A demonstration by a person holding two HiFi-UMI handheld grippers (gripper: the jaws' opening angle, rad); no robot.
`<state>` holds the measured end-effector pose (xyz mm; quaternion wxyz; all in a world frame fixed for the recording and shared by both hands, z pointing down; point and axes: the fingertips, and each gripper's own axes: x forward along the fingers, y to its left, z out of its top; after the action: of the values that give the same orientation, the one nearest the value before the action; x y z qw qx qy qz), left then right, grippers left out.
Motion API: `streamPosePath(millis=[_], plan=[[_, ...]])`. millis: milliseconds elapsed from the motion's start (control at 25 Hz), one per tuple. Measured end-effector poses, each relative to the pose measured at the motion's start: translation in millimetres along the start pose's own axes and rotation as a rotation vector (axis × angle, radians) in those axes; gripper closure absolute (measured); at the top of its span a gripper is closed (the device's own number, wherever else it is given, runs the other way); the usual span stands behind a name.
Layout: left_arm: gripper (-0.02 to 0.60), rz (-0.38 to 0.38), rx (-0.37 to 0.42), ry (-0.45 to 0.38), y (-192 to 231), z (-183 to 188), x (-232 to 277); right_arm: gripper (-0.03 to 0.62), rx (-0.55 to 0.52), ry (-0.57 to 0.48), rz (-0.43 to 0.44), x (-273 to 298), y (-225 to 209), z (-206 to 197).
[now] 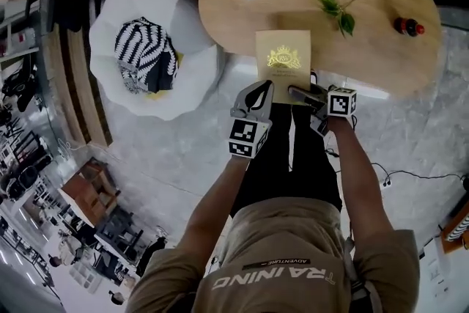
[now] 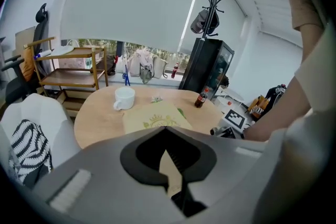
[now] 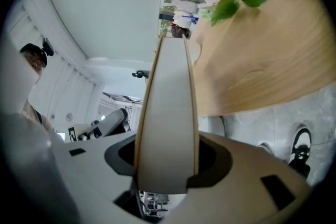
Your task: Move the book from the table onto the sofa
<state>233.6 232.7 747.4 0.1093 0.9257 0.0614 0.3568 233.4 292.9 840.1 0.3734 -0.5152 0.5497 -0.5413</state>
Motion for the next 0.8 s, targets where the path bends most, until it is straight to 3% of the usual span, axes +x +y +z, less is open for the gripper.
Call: streamPosePath(millis=[120, 240, 400, 800], plan=[[0.583, 0.003, 0.023, -0.006, -8.9, 12.8, -27.8, 0.375, -0.034, 0.021, -0.013, -12.8, 35.6, -1.6], [0.583, -0.001, 0.057, -0.008, -17.8, 28.9, -58.5, 0.375, 0.009, 0.042, -0.026, -24.1, 71.5, -10.7], [0.583, -0.011, 0.059, -0.068, -30.2, 77.0, -91.8, 0.375, 0.006, 0.061, -0.033, -43.1, 123.9, -8.6], [0.583, -0.034, 0.091, -0.184, -50.5, 148.4, -135.3, 0.375, -0.092, -0.056, -0.077, -84.9, 221.7, 25.9]])
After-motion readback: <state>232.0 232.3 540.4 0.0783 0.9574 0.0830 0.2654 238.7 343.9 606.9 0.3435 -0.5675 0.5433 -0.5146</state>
